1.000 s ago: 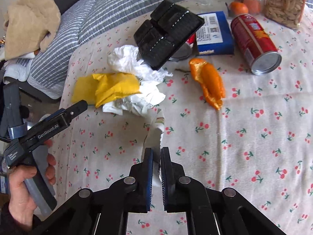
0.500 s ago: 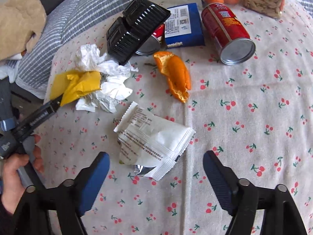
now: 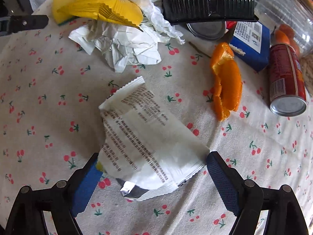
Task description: Collect trash
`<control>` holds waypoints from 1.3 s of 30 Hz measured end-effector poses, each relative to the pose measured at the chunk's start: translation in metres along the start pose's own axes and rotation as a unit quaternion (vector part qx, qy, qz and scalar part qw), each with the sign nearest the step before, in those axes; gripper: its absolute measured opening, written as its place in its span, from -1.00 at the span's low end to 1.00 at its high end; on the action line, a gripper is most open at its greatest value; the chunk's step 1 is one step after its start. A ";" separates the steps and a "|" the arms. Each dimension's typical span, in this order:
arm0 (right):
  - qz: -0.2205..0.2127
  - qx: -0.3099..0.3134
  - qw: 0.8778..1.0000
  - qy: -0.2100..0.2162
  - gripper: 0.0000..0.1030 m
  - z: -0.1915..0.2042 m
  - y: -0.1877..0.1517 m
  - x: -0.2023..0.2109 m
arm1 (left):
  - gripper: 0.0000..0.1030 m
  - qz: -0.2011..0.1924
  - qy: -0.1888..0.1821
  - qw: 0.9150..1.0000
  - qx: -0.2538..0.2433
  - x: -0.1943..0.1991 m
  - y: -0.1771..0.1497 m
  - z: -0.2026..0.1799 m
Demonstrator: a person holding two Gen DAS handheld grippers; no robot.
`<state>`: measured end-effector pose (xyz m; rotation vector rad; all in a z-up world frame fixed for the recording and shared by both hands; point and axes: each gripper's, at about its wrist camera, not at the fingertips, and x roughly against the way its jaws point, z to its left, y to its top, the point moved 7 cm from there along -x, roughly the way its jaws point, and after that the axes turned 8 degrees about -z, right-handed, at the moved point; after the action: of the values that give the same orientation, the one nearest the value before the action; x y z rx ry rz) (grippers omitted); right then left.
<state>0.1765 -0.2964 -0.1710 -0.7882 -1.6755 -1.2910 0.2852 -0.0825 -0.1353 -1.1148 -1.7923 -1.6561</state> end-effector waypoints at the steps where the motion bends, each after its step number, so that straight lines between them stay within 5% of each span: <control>1: -0.004 -0.008 1.000 0.001 0.58 -0.003 0.000 0.000 | 0.73 0.004 0.001 1.000 0.016 -0.003 0.002 0.003; 8: -0.007 -0.103 0.995 0.012 -0.79 -0.035 0.005 0.008 | 0.73 0.012 0.029 0.993 0.116 -0.019 0.033 0.008; 13: -0.005 -0.156 0.987 0.035 -0.80 -0.049 -0.003 0.016 | 0.73 0.026 0.081 0.989 0.118 -0.040 0.046 0.000; 21: -0.026 -0.160 0.986 0.048 -0.80 -0.049 -0.008 0.045 | 0.69 0.046 0.108 0.988 0.099 -0.062 0.052 -0.019; 27: -0.026 -0.164 0.985 0.047 -0.79 -0.050 -0.015 0.053 | -0.20 0.046 0.057 0.994 0.084 -0.058 0.039 -0.034; 31: -0.038 -0.174 0.983 0.047 -0.79 -0.053 -0.013 0.065 | -0.37 0.049 0.043 0.997 0.045 -0.041 0.025 -0.038; 39: -0.056 -0.188 0.979 0.055 -0.79 -0.058 -0.011 0.088 | -0.40 0.036 0.013 0.999 0.017 0.007 -0.011 -0.018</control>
<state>0.1436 -0.3571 -0.0906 -0.8294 -1.4227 -1.7302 0.2686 -0.0973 -0.1333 -1.1236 -1.7378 -1.5851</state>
